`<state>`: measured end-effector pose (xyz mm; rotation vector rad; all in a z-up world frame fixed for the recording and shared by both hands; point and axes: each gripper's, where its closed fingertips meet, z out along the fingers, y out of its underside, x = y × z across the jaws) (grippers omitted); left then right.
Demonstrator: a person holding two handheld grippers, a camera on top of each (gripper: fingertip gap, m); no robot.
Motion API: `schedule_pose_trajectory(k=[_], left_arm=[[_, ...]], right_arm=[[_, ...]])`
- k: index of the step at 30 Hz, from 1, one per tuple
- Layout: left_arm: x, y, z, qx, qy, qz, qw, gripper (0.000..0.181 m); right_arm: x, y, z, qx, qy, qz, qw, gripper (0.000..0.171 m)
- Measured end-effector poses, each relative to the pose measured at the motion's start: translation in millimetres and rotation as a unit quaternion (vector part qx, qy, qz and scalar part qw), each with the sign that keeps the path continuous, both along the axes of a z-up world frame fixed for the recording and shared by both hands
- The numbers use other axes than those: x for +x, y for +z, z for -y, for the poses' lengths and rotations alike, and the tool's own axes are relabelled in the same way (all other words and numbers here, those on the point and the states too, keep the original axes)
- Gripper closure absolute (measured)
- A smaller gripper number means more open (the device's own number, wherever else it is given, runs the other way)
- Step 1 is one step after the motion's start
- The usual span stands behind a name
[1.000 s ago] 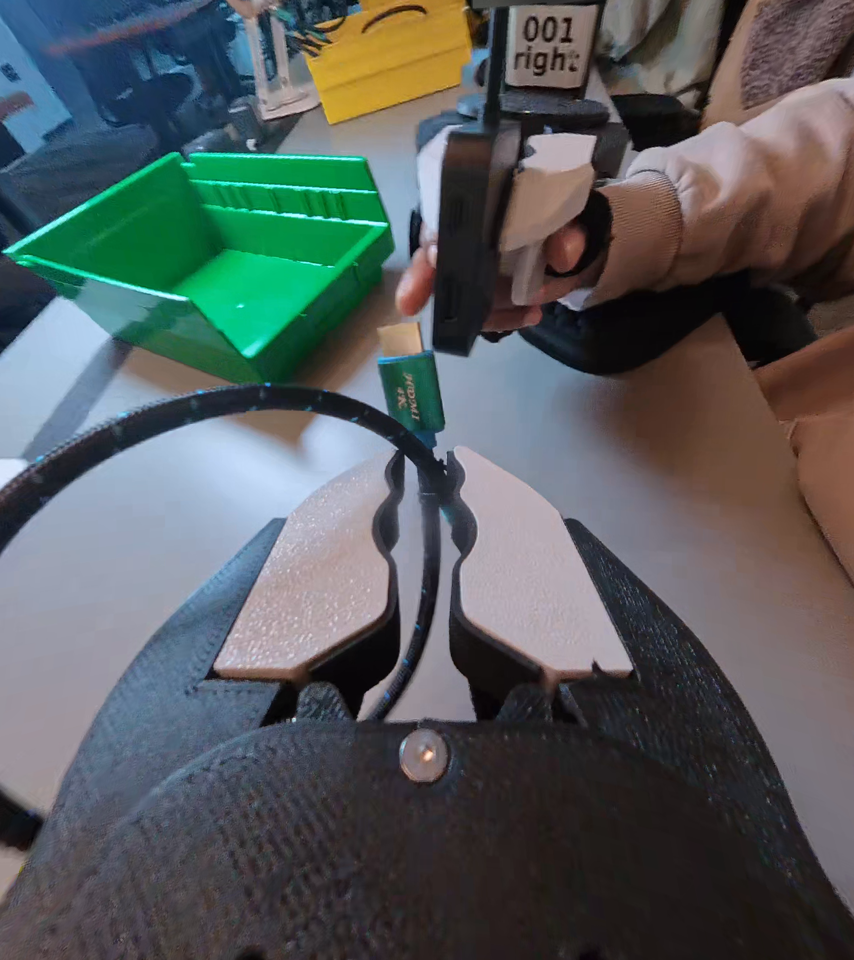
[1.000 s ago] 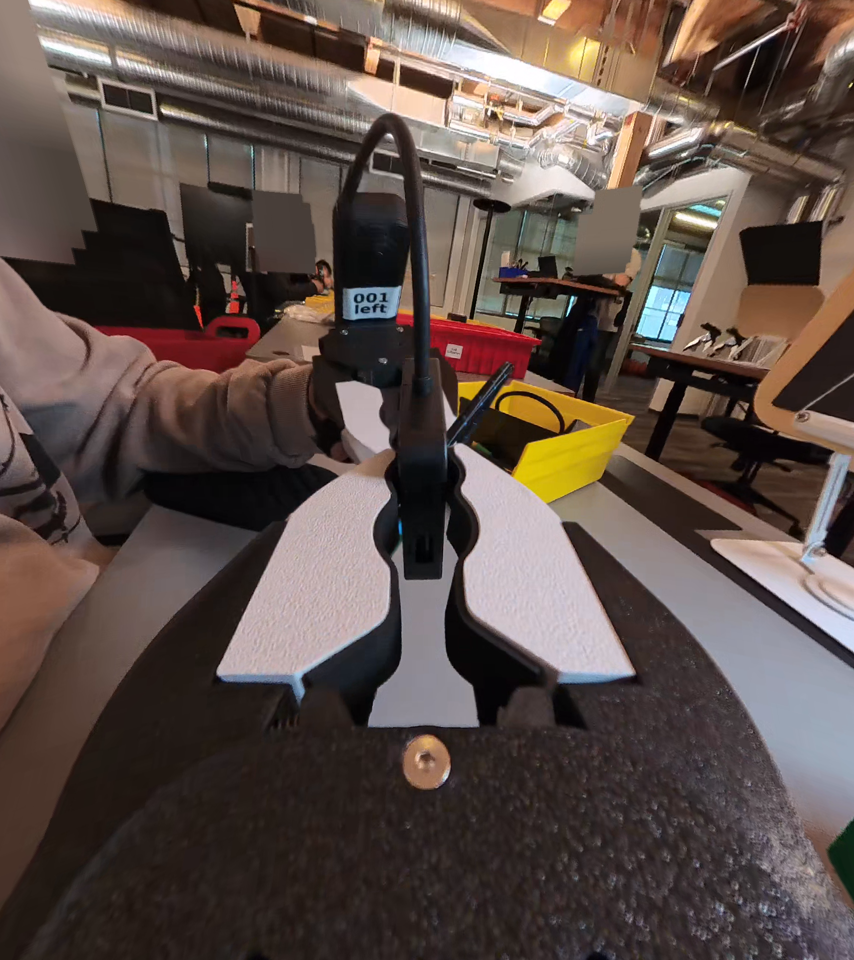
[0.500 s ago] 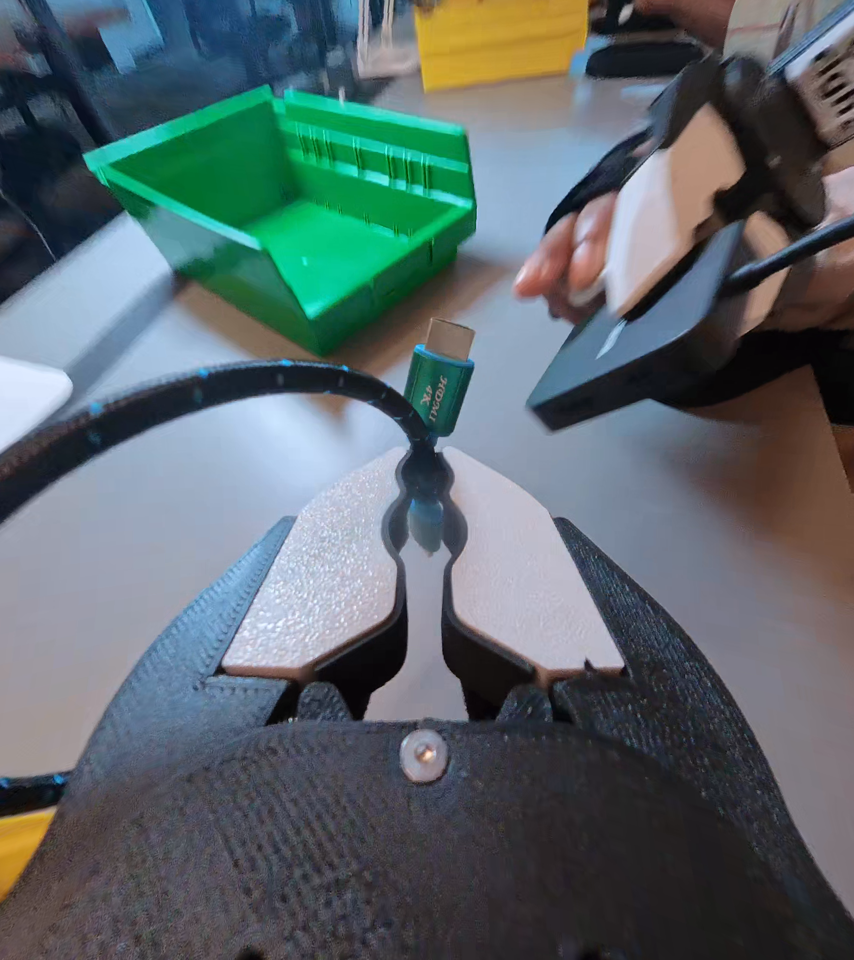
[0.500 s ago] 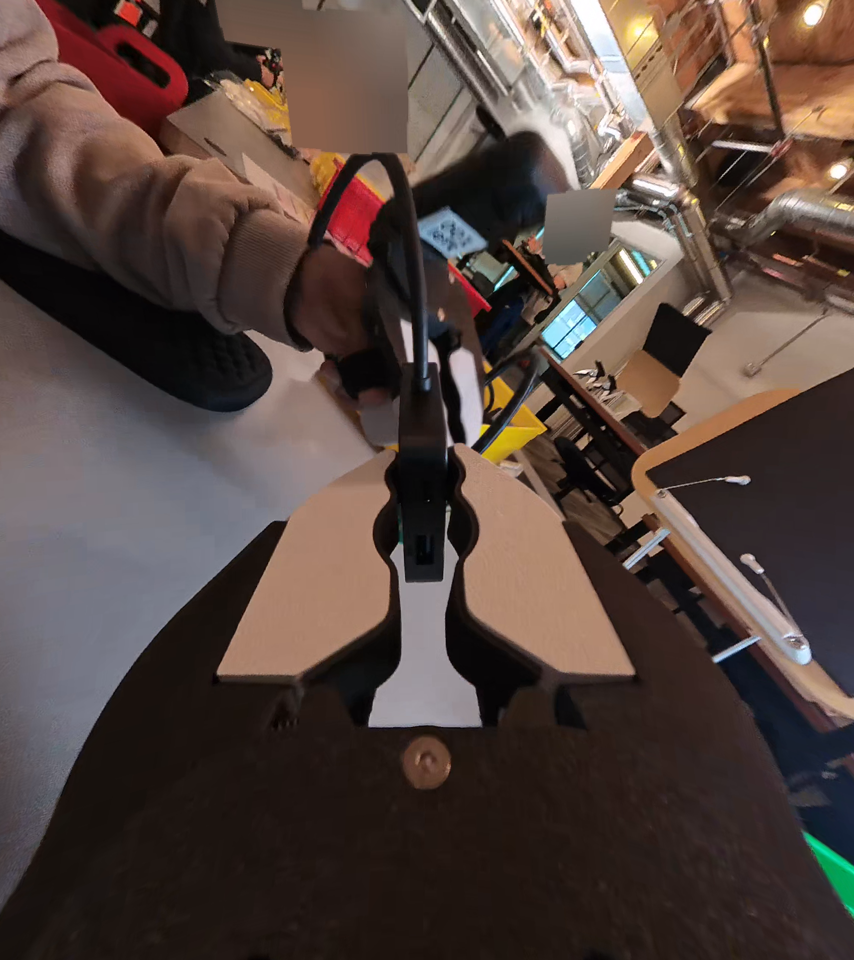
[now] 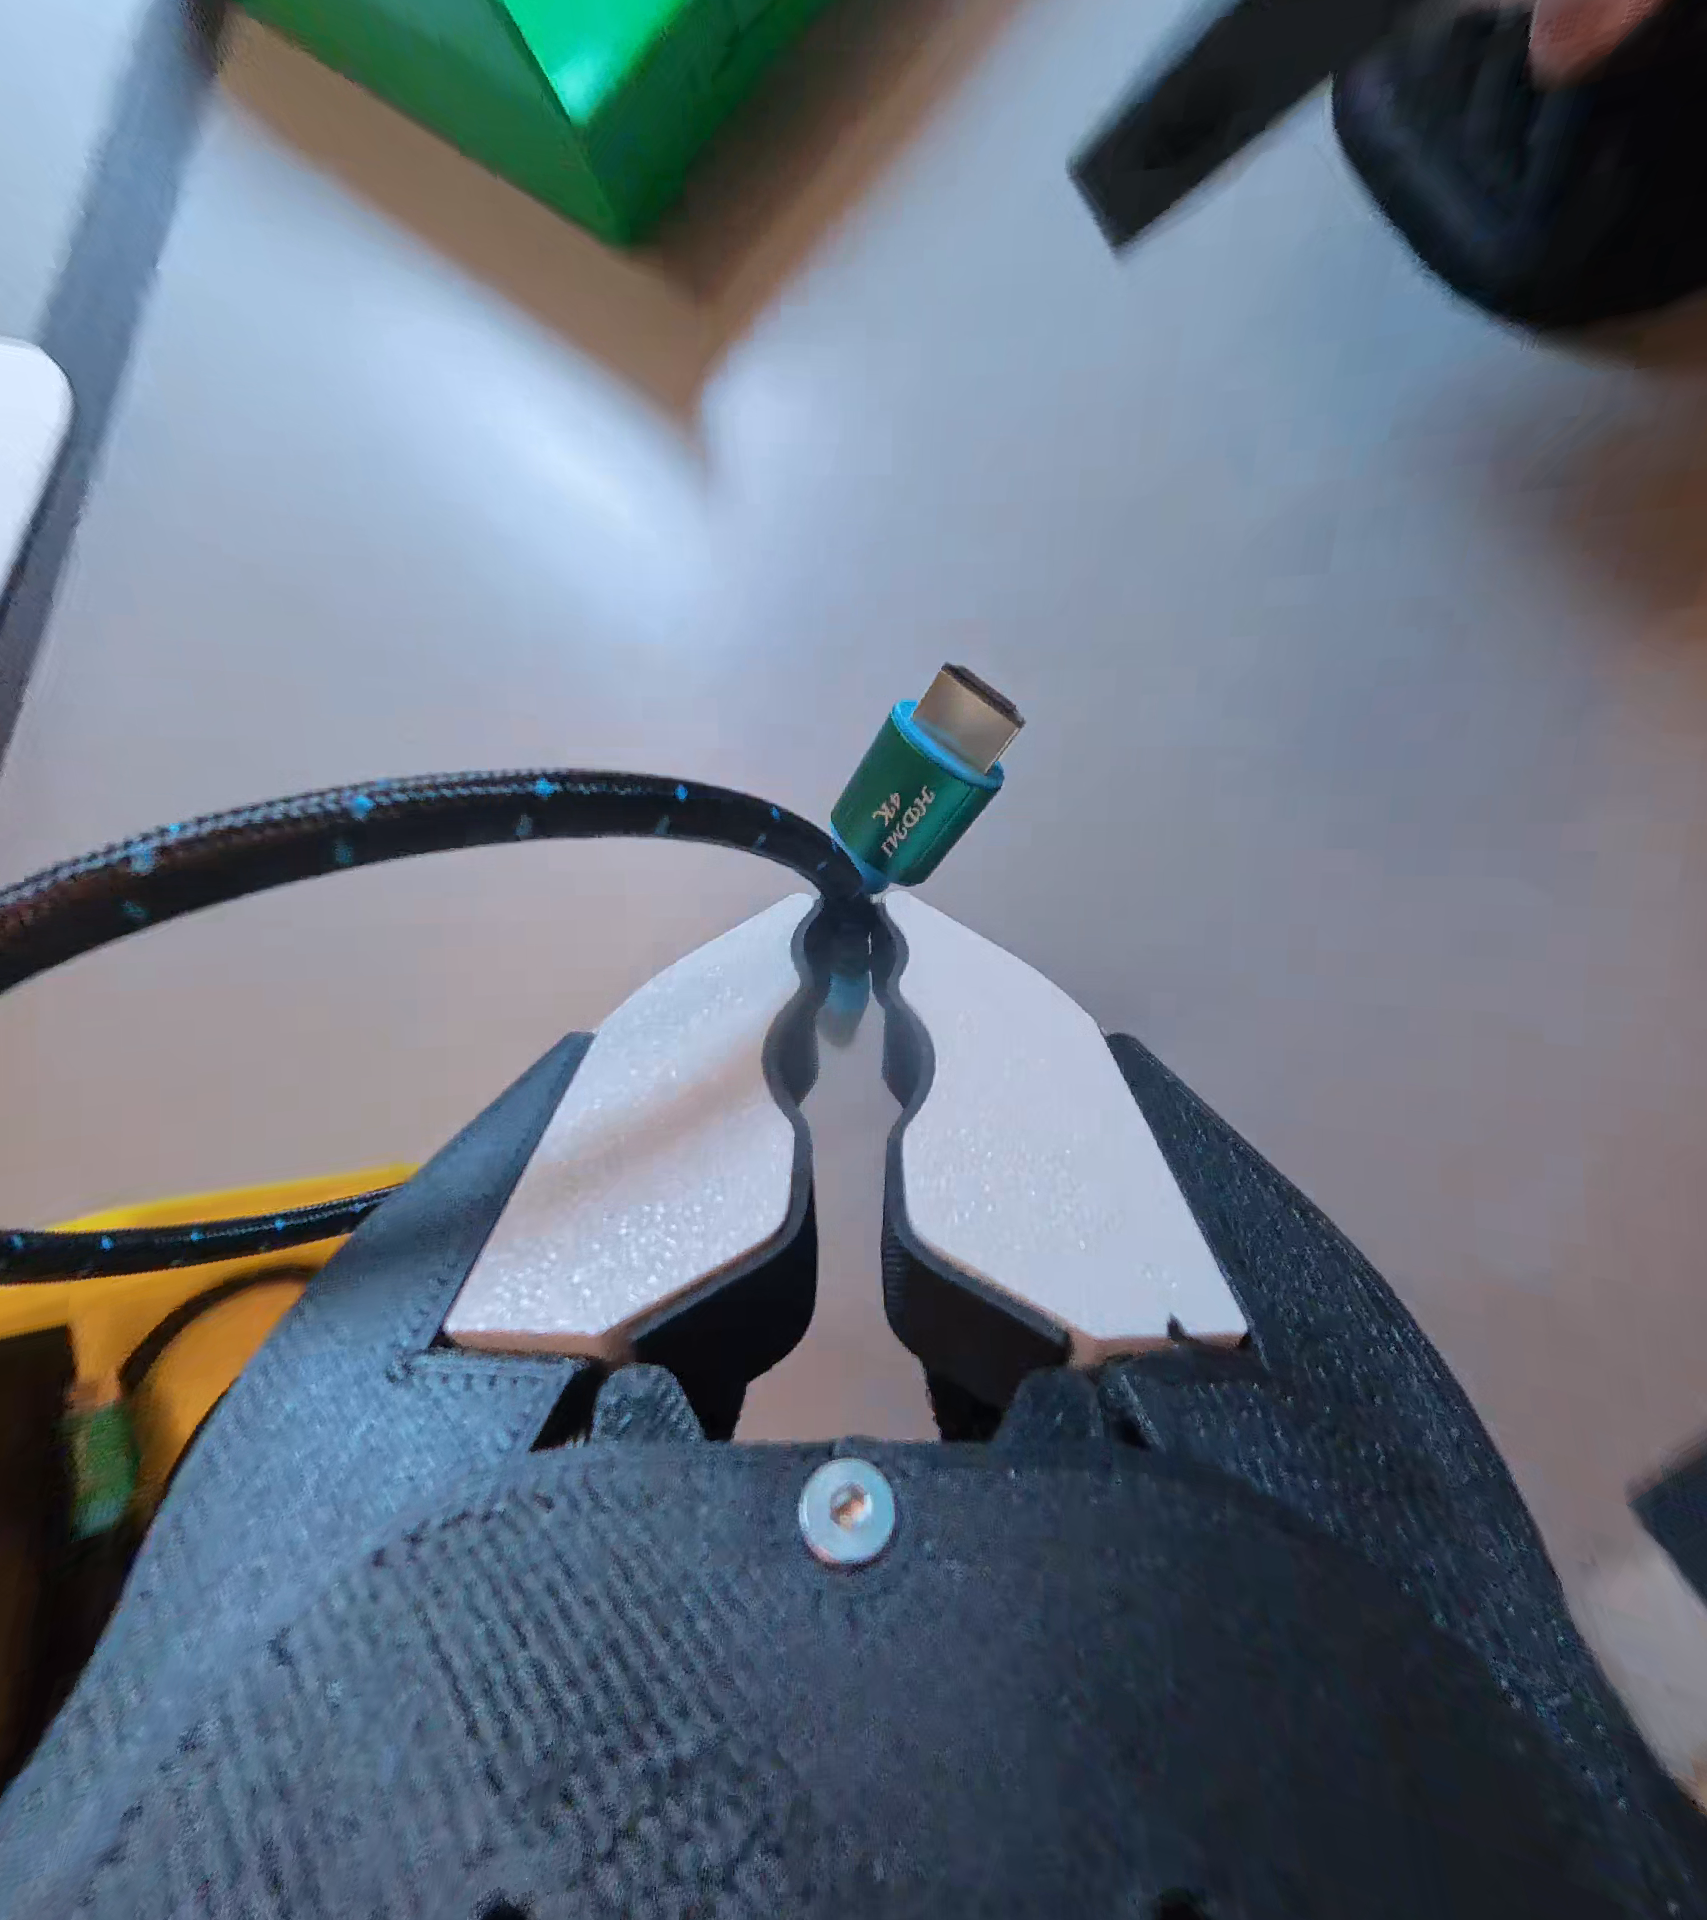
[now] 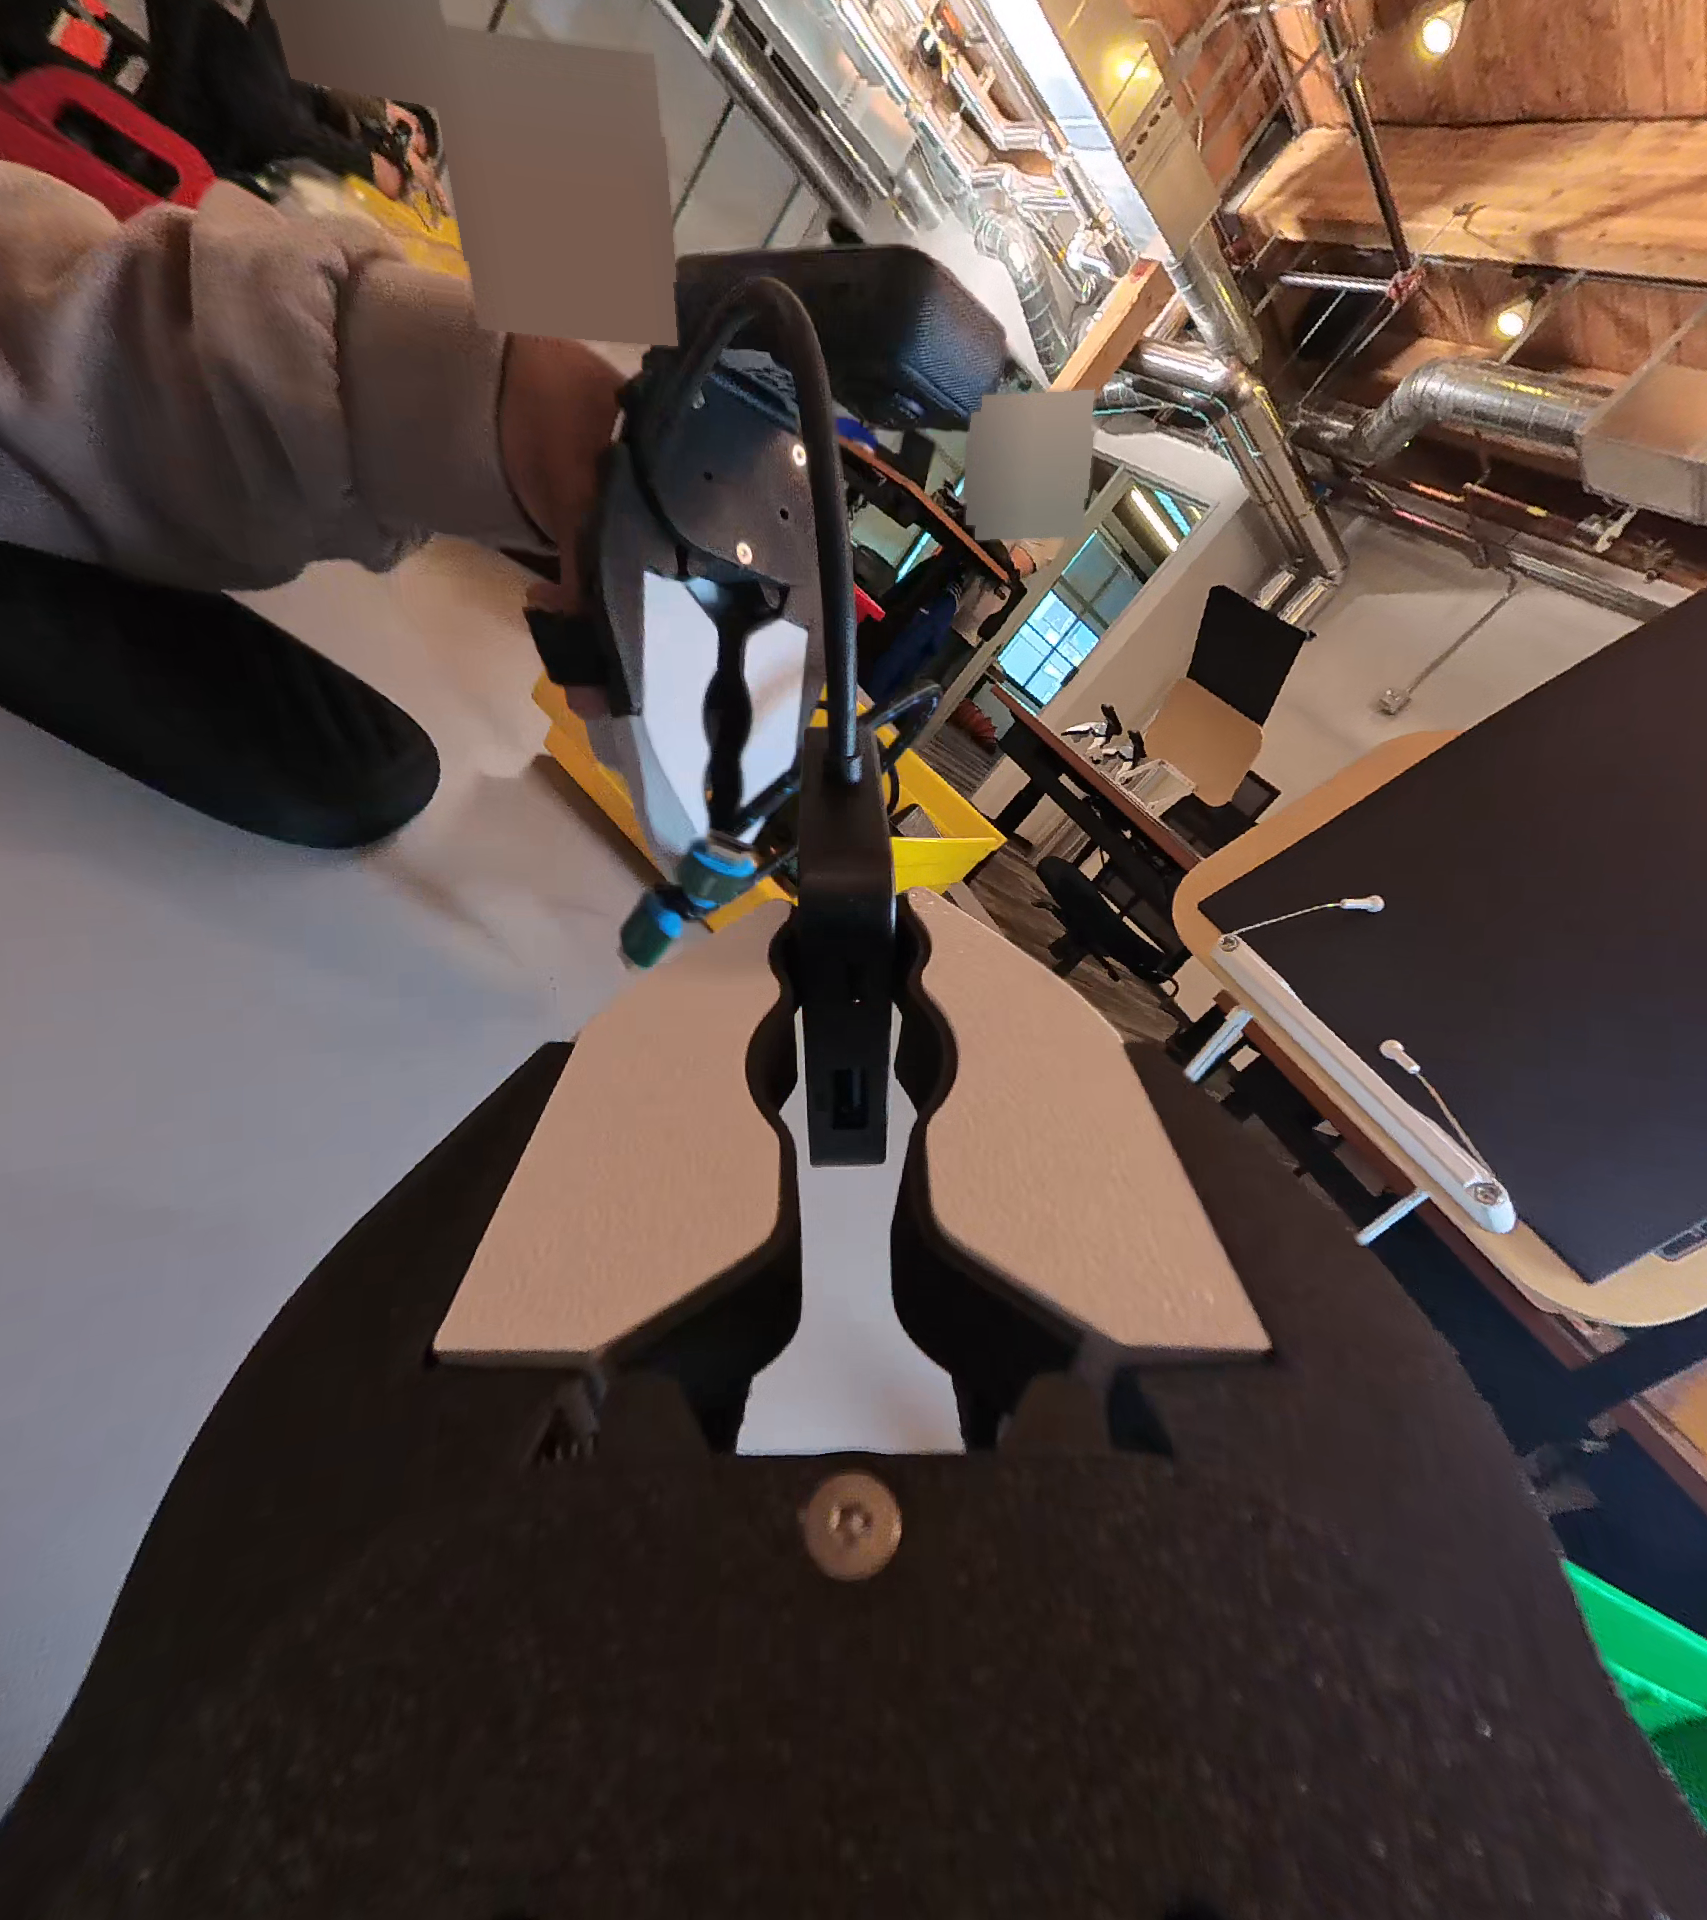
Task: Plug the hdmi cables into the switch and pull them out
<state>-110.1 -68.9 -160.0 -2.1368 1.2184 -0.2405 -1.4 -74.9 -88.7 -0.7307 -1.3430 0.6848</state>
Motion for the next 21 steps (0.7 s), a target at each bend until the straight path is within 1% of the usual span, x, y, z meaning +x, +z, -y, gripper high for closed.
schedule_pose_trajectory(k=[2,4,6,8,9,11,13,14,15,16,17,19,21], left_arm=[[-9,-9,16,-0.049,-0.024,-0.055,0.997,0.174],[-5,-25,20,-0.077,-0.048,-0.086,0.992,0.173],[5,-38,6,-0.053,-0.052,-0.091,0.993,0.169],[17,-37,-6,-0.026,-0.050,-0.060,0.997,0.154],[24,-30,-7,-0.001,-0.065,-0.039,0.997,0.147],[43,-4,-7,0.073,-0.104,0.023,0.992,0.142],[69,20,2,0.131,-0.146,0.104,0.975,0.141],[80,27,8,0.160,-0.169,0.127,0.964,0.140],[88,33,13,0.194,-0.188,0.135,0.953,0.143],[92,39,13,0.230,-0.192,0.134,0.944,0.153],[94,39,15,0.243,-0.203,0.120,0.941,0.166],[90,32,13,0.272,-0.213,0.062,0.936,0.166],[84,27,10,0.314,-0.215,-0.007,0.925,0.167]], right_arm=[[-1,0,0,-0.007,0.005,-0.002,1.000,0.156],[-2,-1,2,-0.004,0.009,0.002,1.000,0.157],[-1,-2,6,0.002,0.015,0.008,1.000,0.157],[0,-4,10,0.008,0.019,0.013,1.000,0.157],[0,-4,11,0.007,0.024,0.014,1.000,0.157],[0,-3,15,-0.004,0.039,0.010,0.999,0.157],[-2,-1,20,-0.023,0.061,0.004,0.998,0.157],[-4,-2,23,-0.033,0.072,0.003,0.997,0.157],[-5,-4,25,-0.039,0.078,0.007,0.996,0.157],[-7,-8,26,-0.038,0.078,0.016,0.996,0.157],[-8,-11,26,-0.029,0.074,0.022,0.997,0.157],[-10,-21,23,-0.012,0.058,0.051,0.997,0.156],[-14,-36,14,0.030,0.019,0.098,0.995,0.156]])
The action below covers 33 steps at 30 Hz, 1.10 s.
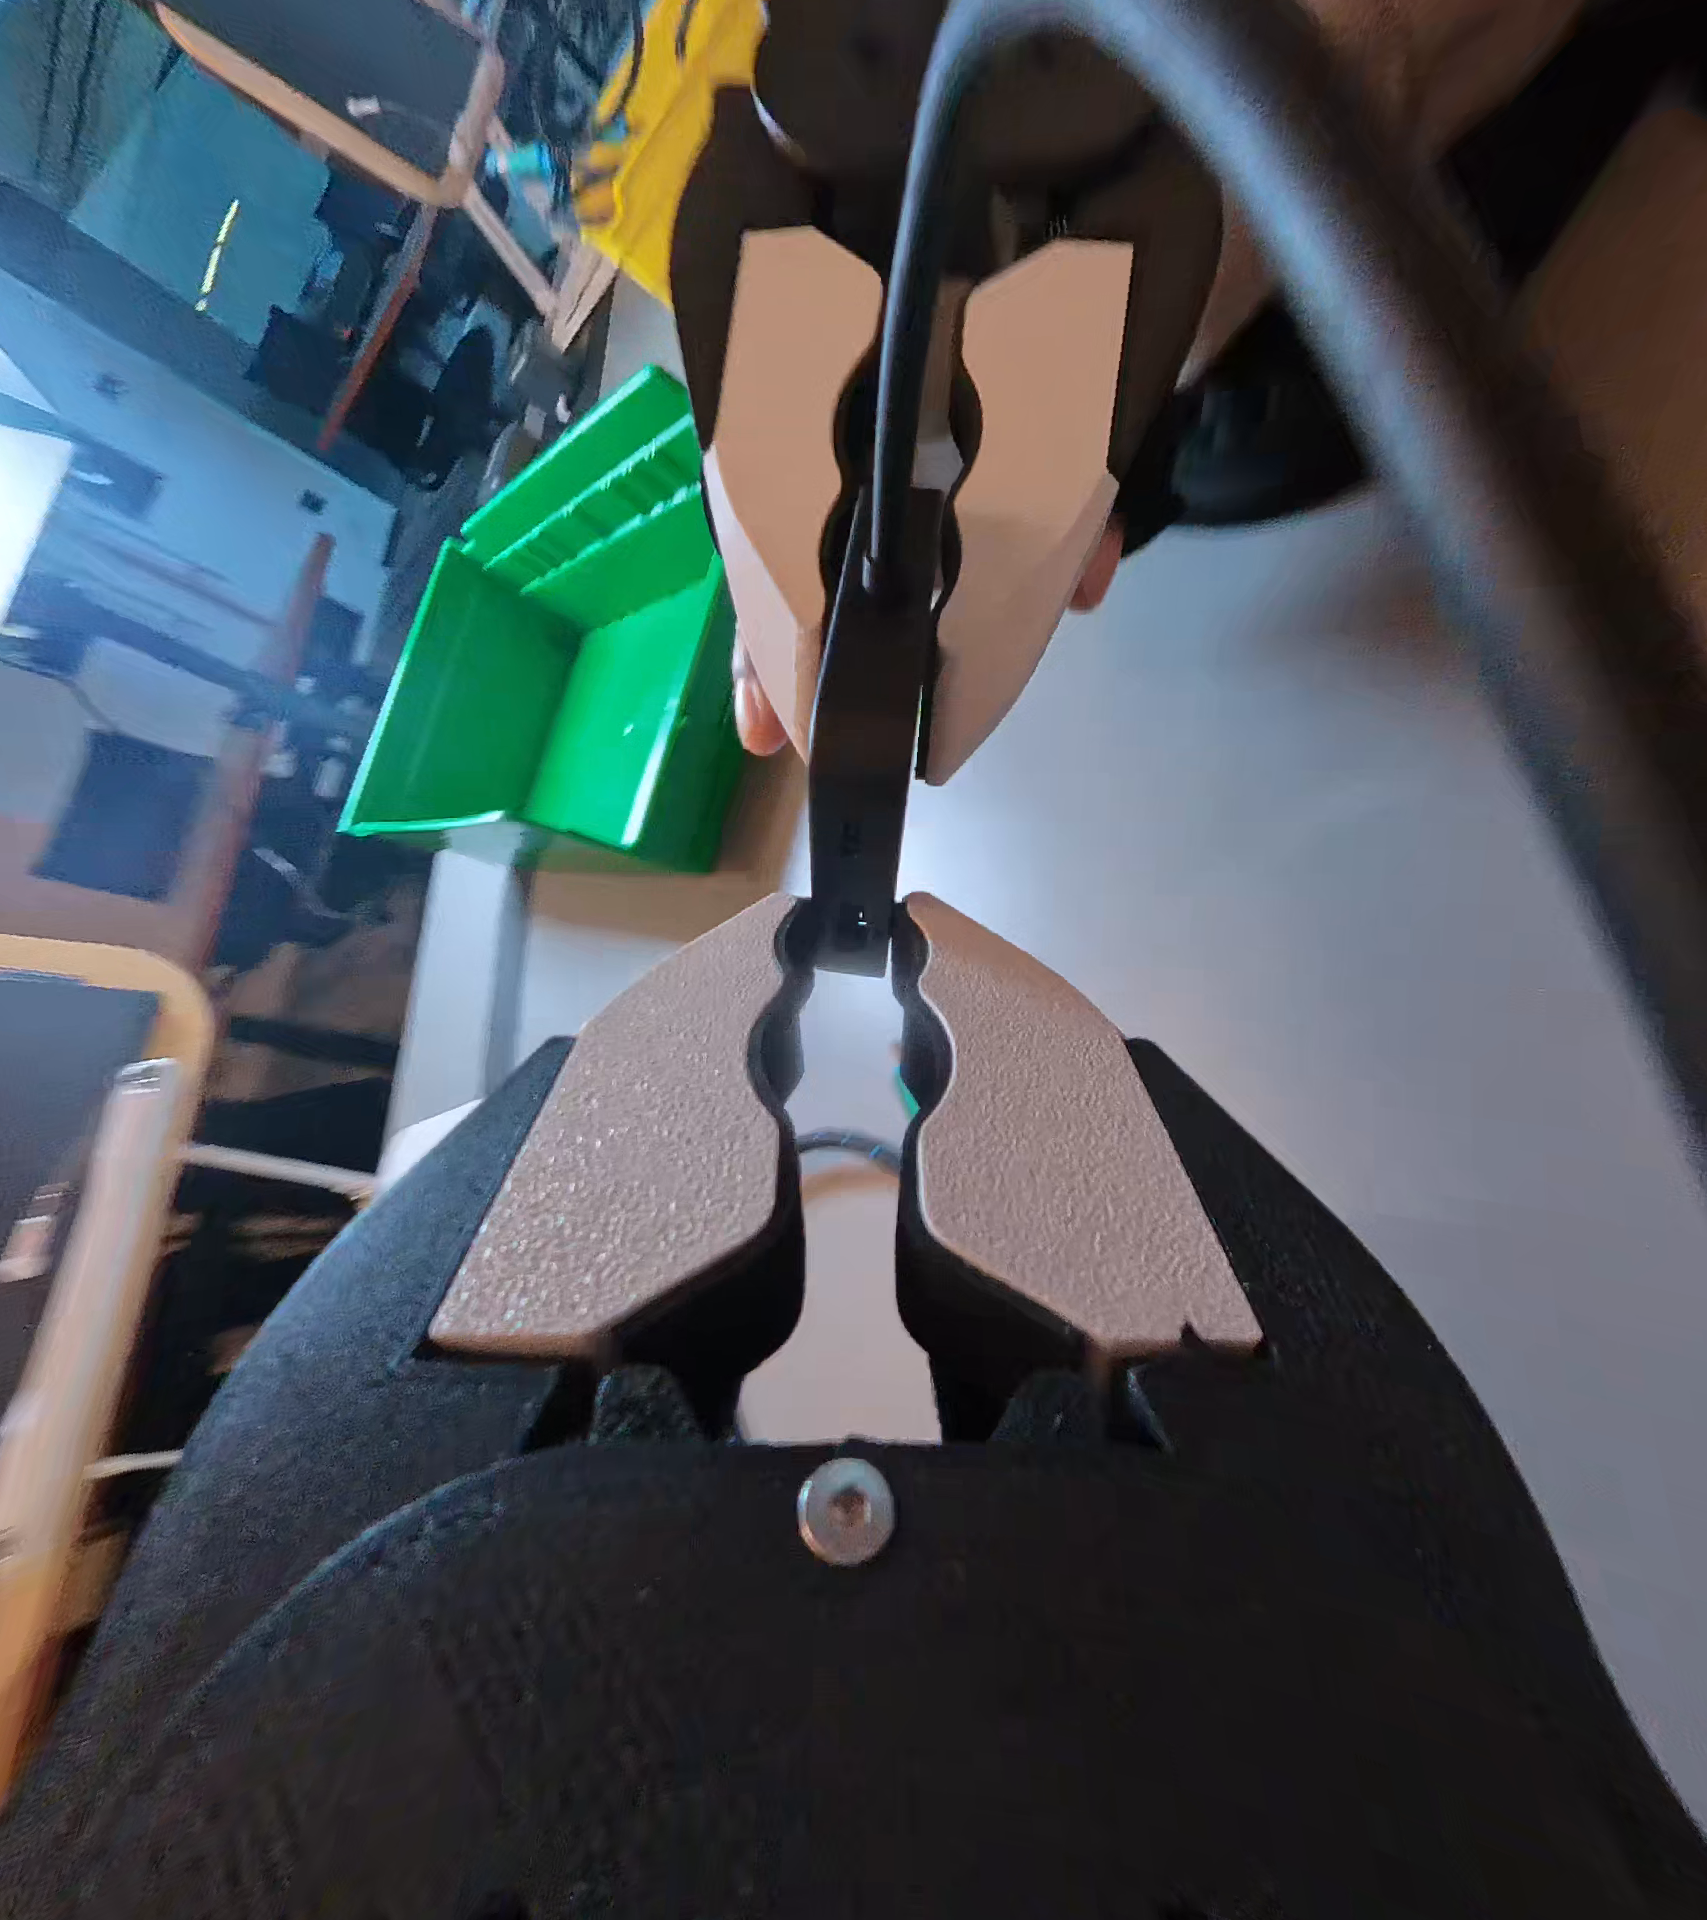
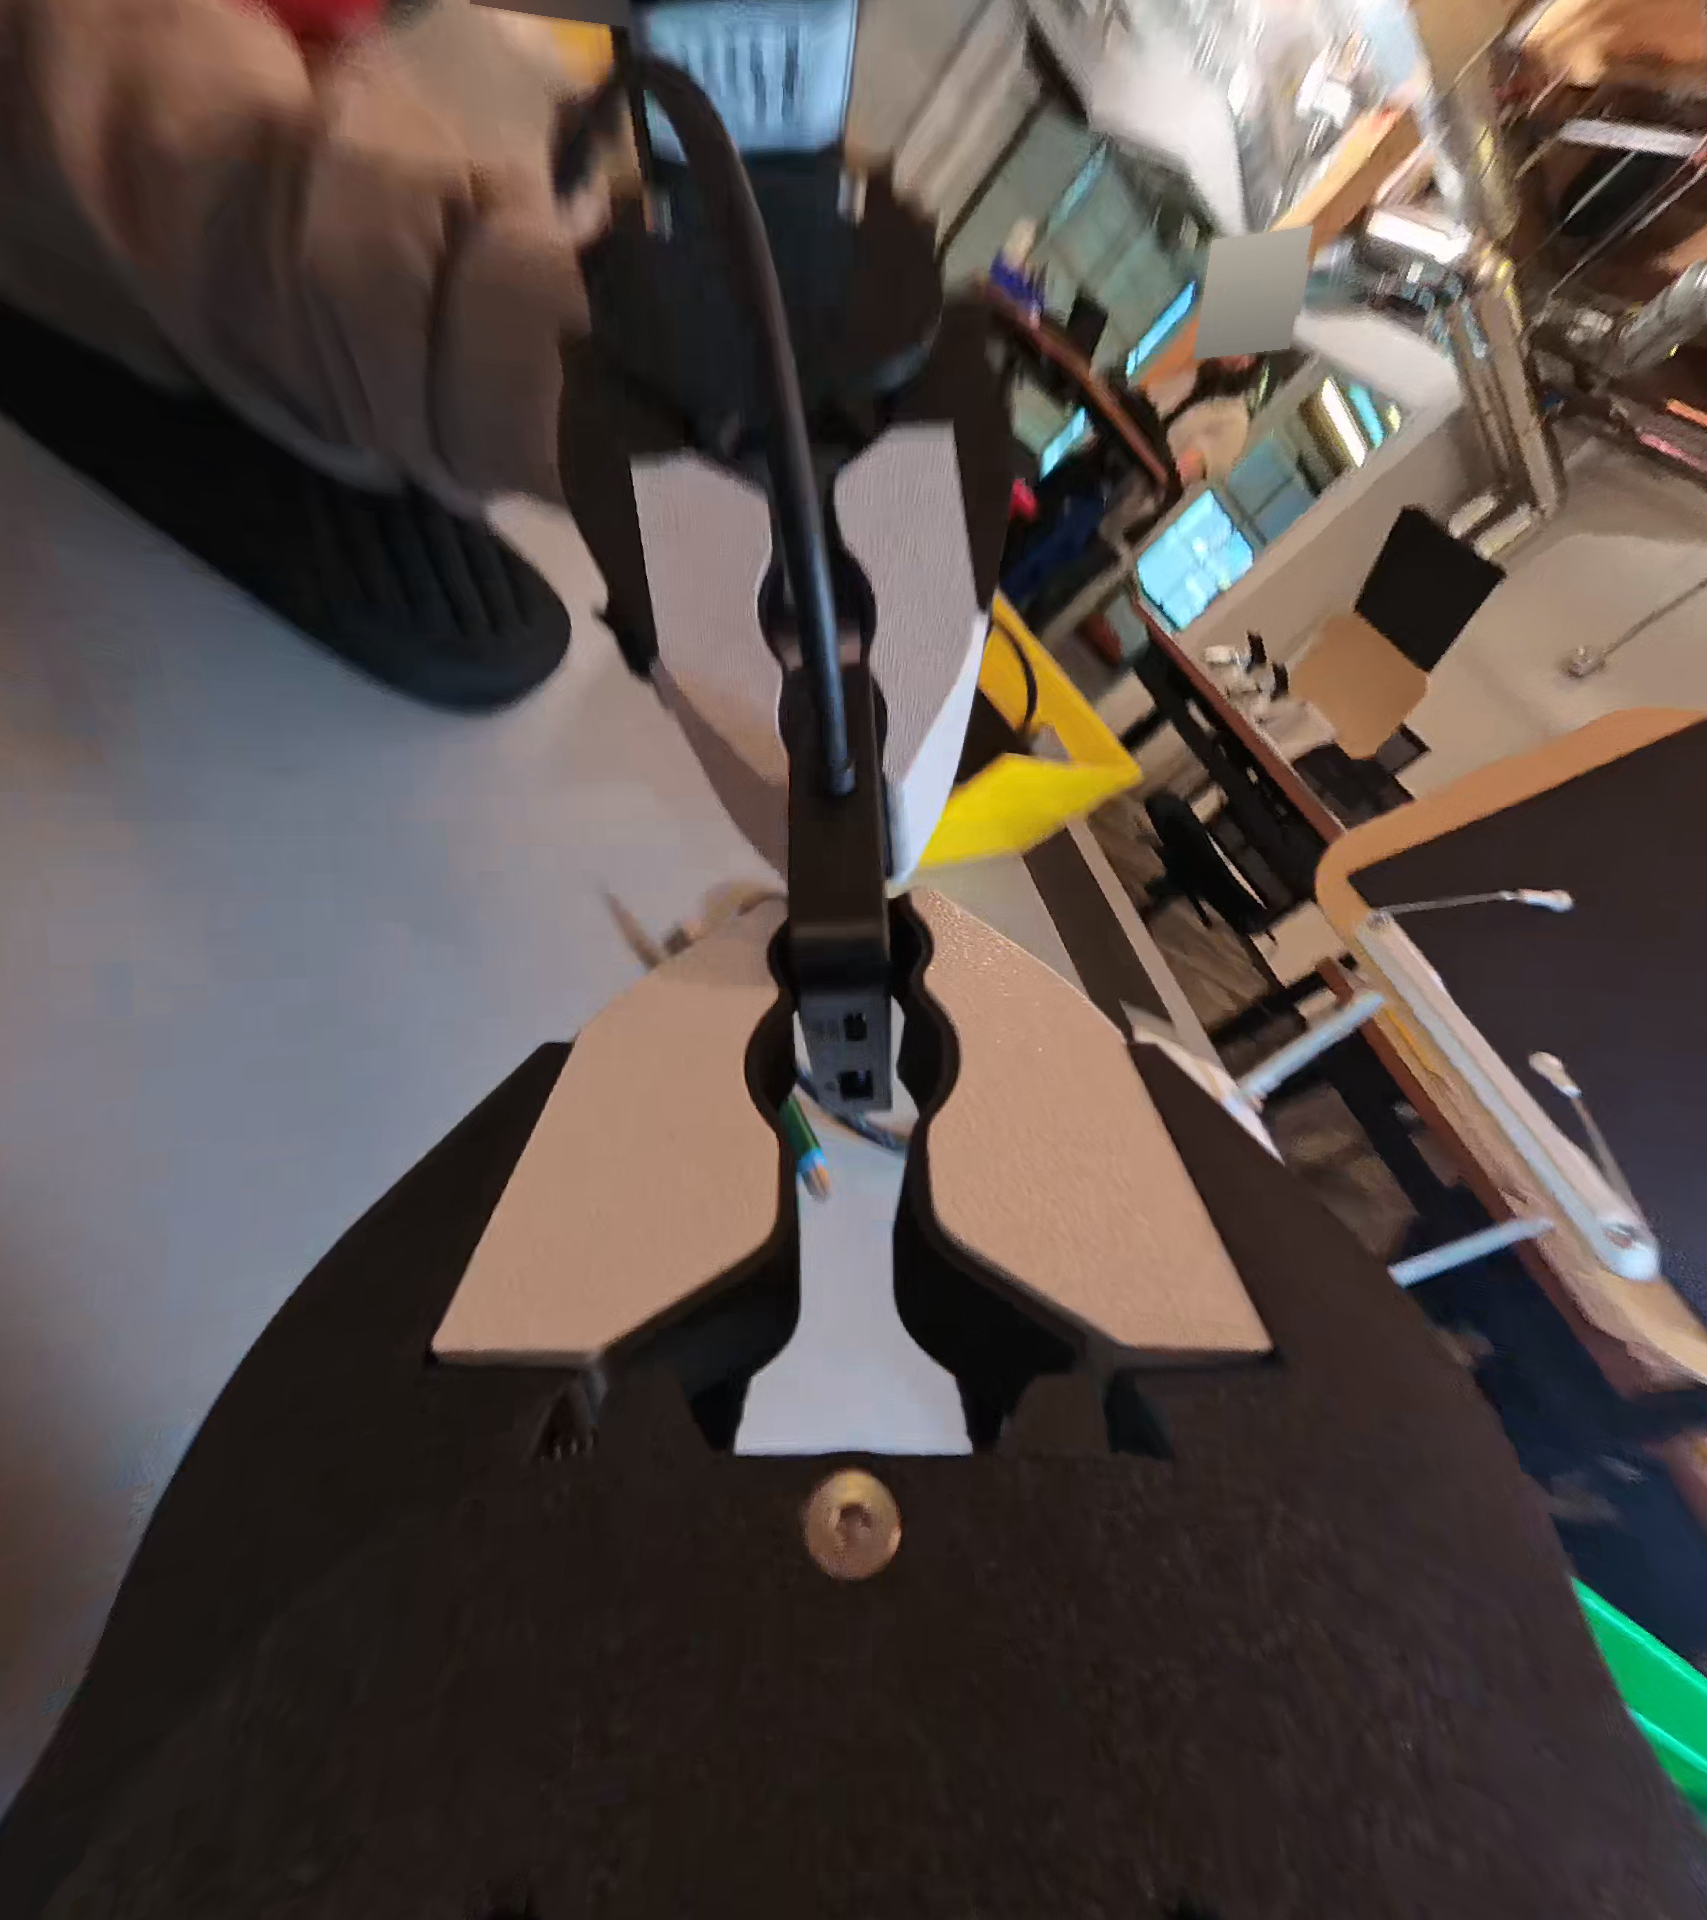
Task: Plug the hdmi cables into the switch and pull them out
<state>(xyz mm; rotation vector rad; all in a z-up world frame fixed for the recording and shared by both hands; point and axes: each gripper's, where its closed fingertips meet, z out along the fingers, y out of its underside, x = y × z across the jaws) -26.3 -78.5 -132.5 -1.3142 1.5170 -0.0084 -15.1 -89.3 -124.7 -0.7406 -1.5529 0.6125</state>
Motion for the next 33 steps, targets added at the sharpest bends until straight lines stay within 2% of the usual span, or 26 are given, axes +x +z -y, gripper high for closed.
schedule_pose_trajectory(k=[3,6,12,15,17,20,24,29,32,33], left_arm=[[-9,-15,-7,0.050,0.035,-0.096,0.993,0.167],[-9,-24,-11,0.065,0.050,-0.131,0.988,0.167],[-5,-29,-17,0.064,0.063,-0.107,0.990,0.167],[-6,-28,-17,-0.038,0.056,-0.012,0.998,0.159],[-24,-26,-28,-0.116,0.095,0.049,0.988,0.152],[-47,-44,-31,-0.219,0.125,0.073,0.965,0.151],[-54,-82,-34,-0.270,0.169,0.014,0.948,0.145],[-48,-111,-44,-0.328,0.219,-0.006,0.919,0.140],[-41,-112,-50,-0.313,0.211,-0.001,0.926,0.164],[-40,-112,-50,-0.299,0.204,-0.013,0.932,0.166]], right_arm=[[-6,-24,-12,0.079,-0.051,0.061,0.994,0.155],[-9,-36,-19,0.127,-0.086,0.096,0.983,0.153],[-8,-36,-27,0.178,-0.124,0.106,0.971,0.156],[-4,-33,-35,0.198,-0.146,0.114,0.963,0.157],[3,-26,-48,0.186,-0.171,0.109,0.962,0.157],[18,-17,-68,0.160,-0.199,0.090,0.963,0.157],[27,-20,-81,0.160,-0.207,0.095,0.960,0.157],[18,-31,-66,0.183,-0.168,0.115,0.962,0.157],[17,-35,-61,0.189,-0.155,0.123,0.962,0.157],[17,-37,-61,0.191,-0.154,0.126,0.961,0.157]])
